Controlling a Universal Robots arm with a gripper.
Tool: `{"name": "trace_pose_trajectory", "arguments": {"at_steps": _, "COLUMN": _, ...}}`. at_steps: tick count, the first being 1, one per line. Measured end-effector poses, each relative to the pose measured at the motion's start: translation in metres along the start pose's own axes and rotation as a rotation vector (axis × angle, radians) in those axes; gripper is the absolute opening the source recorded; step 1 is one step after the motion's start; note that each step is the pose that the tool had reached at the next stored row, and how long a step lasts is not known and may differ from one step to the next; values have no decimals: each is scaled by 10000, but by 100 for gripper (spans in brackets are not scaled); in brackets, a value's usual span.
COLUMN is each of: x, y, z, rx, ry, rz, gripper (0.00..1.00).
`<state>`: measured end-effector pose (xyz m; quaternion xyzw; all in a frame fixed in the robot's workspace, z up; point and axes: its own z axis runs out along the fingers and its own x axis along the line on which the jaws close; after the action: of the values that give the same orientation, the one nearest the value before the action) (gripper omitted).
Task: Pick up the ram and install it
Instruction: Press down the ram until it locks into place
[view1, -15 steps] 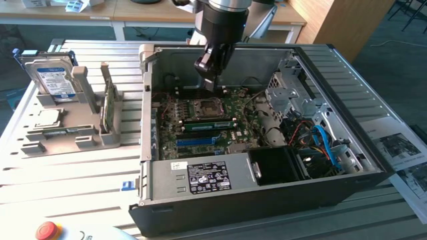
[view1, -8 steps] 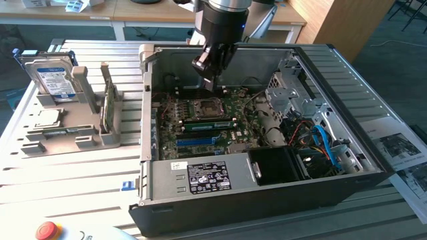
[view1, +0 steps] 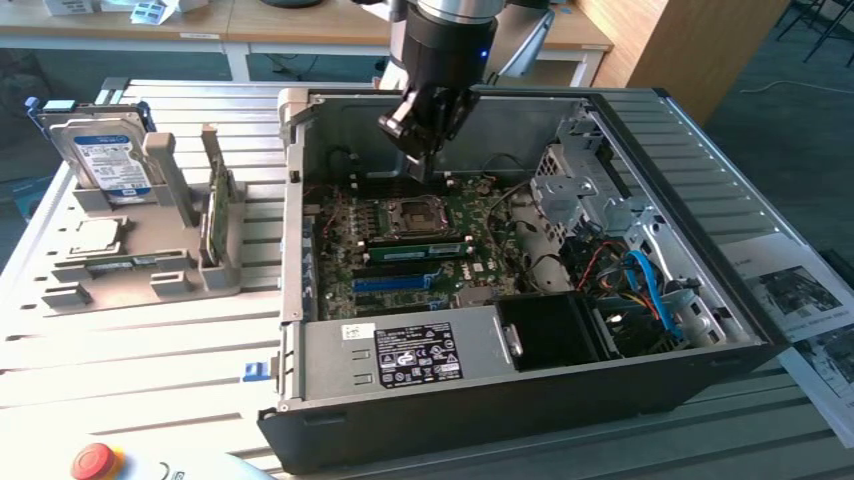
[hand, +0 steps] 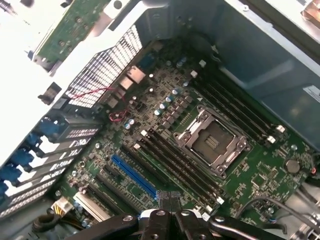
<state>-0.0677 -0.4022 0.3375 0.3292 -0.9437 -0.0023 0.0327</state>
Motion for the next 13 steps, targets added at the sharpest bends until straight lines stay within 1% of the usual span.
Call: {"name": "trace_pose_trajectory", "arguments": {"at_steps": 13, "x": 0, "y": 0, "z": 0, "rx": -109, "ry": -47, "rz": 1812, "gripper": 10}}
